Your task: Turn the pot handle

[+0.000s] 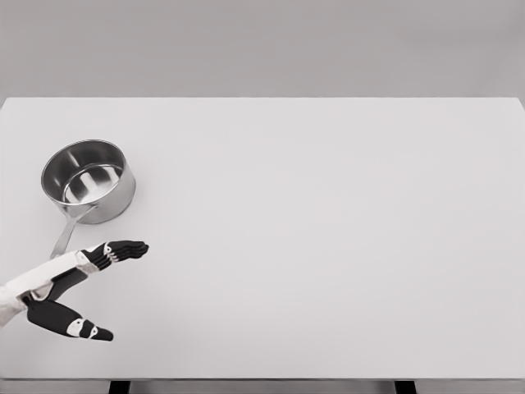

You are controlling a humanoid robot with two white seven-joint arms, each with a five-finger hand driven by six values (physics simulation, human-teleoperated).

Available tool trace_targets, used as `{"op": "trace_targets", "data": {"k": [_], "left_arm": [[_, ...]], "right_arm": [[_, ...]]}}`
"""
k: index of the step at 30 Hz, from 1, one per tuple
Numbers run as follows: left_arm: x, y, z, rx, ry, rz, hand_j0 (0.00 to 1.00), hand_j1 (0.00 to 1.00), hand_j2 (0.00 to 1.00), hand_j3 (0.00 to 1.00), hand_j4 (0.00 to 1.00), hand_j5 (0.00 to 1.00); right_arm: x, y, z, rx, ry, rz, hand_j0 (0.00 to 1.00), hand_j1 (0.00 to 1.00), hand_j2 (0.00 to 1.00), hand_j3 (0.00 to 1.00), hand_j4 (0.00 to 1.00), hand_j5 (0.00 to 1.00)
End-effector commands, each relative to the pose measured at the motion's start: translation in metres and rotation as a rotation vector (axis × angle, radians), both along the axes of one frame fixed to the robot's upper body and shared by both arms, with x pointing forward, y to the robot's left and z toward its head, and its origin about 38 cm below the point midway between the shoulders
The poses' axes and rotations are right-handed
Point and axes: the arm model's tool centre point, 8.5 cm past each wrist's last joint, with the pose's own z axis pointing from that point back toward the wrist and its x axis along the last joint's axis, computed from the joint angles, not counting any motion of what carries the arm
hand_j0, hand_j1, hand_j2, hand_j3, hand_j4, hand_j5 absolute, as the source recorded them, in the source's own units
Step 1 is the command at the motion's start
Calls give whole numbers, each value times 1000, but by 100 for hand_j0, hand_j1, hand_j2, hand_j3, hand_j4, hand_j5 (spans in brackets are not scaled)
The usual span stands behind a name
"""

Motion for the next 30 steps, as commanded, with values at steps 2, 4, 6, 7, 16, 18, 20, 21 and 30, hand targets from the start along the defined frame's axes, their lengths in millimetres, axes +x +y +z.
{"op": "trace_targets", "data": {"k": [2,4,6,7,16,18,20,21,30], "left_arm": [[0,3,-5,1,17,17,100,100,100,100,100,100],[2,8,-10,19,43,35,100,100,100,100,100,100],[4,12,-13,36,65,52,100,100,100,100,100,100],[4,14,-15,40,69,58,100,100,100,100,100,100],[6,32,-26,101,81,97,100,100,100,100,100,100],[7,35,-27,109,80,104,100,100,100,100,100,100],[8,38,-27,120,79,107,100,100,100,100,100,100],[9,40,-28,124,80,112,100,100,100,100,100,100],[13,50,-30,152,76,136,100,100,100,100,100,100]], "right_arm": [[0,0,0,0,0,-1,100,100,100,100,100,100],[0,0,0,1,1,-1,100,100,100,100,100,100],[0,0,0,1,1,1,100,100,100,100,100,100],[0,0,0,1,1,-1,100,100,100,100,100,100],[0,0,0,0,0,1,100,100,100,100,100,100],[0,0,0,0,0,1,100,100,100,100,100,100],[0,0,0,0,0,1,100,100,100,100,100,100],[-1,0,0,1,3,1,100,100,100,100,100,100],[0,0,0,1,1,-1,100,100,100,100,100,100]]}}
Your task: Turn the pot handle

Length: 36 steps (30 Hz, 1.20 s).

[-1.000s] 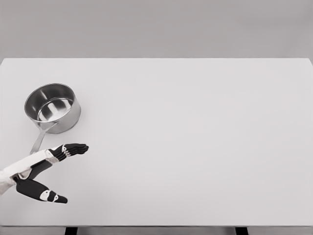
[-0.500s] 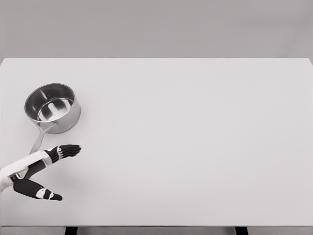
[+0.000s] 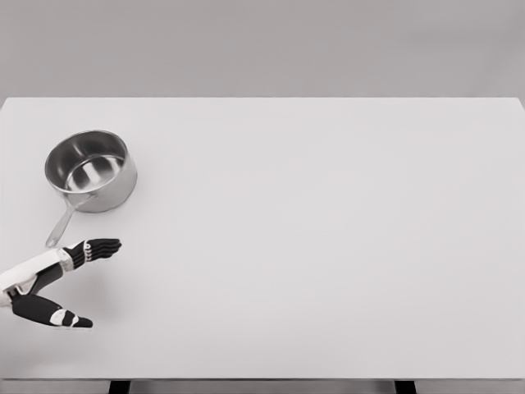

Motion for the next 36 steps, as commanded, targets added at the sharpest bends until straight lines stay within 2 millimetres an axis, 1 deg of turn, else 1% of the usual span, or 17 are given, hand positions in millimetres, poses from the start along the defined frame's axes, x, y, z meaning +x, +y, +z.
{"op": "trace_targets", "data": {"k": [1,4,11,20,24,36], "left_arm": [[1,3,0,4,1,7,100,100,100,100,100,100],[7,7,4,12,-15,17,100,100,100,100,100,100],[12,23,2,38,-13,61,100,100,100,100,100,100],[15,35,5,55,-22,91,100,100,100,100,100,100],[18,45,9,67,-37,119,100,100,100,100,100,100],[24,63,10,96,-42,167,100,100,100,100,100,100]], "right_arm": [[0,0,0,0,-1,1,100,100,100,100,100,100],[0,0,0,0,-1,-1,100,100,100,100,100,100],[0,0,0,0,0,1,100,100,100,100,100,100],[0,0,0,0,-1,-1,100,100,100,100,100,100],[0,0,0,1,0,-1,100,100,100,100,100,100],[0,0,0,1,2,1,100,100,100,100,100,100]]}}
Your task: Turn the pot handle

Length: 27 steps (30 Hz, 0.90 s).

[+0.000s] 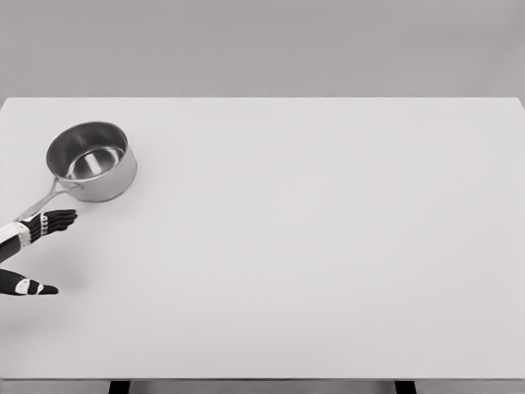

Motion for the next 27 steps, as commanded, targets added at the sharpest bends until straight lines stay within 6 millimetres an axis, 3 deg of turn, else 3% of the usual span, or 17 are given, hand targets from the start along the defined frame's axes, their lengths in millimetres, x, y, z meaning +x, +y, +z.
{"op": "trace_targets", "data": {"k": [1,19,27], "left_arm": [[0,5,-1,3,5,15,100,100,100,100,100,100],[9,25,5,70,-10,48,100,100,100,100,100,100],[7,21,6,110,-14,12,100,100,100,100,100,100]], "right_arm": [[0,0,0,1,1,-1,100,100,100,100,100,100],[0,0,0,0,1,0,100,100,100,100,100,100],[0,0,0,0,1,0,100,100,100,100,100,100]]}}
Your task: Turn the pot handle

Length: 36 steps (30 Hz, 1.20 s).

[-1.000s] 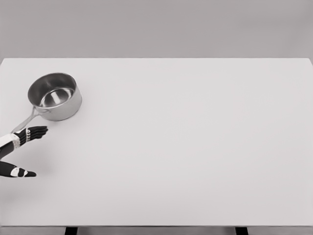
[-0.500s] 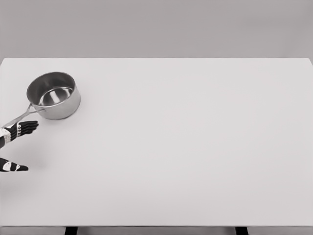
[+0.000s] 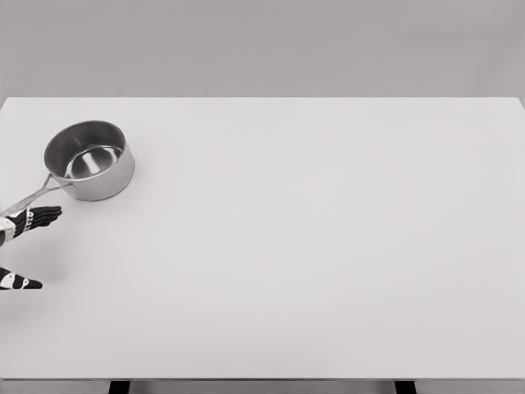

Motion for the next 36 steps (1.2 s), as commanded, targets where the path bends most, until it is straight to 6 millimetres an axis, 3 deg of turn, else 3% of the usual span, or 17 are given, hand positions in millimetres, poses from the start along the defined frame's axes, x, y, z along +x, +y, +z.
{"op": "trace_targets", "data": {"k": [1,14,23,36], "left_arm": [[0,-1,1,16,-3,-13,100,100,100,100,100,100],[3,-15,30,72,36,-88,100,100,100,100,100,100],[13,-22,43,121,231,26,100,100,100,100,100,100],[16,2,47,177,255,95,100,100,100,100,100,100]], "right_arm": [[0,0,0,0,1,-1,100,100,100,100,100,100],[0,0,0,1,1,0,100,100,100,100,100,100],[0,0,0,1,1,0,100,100,100,100,100,100],[-1,0,0,1,2,0,100,100,100,100,100,100]]}}
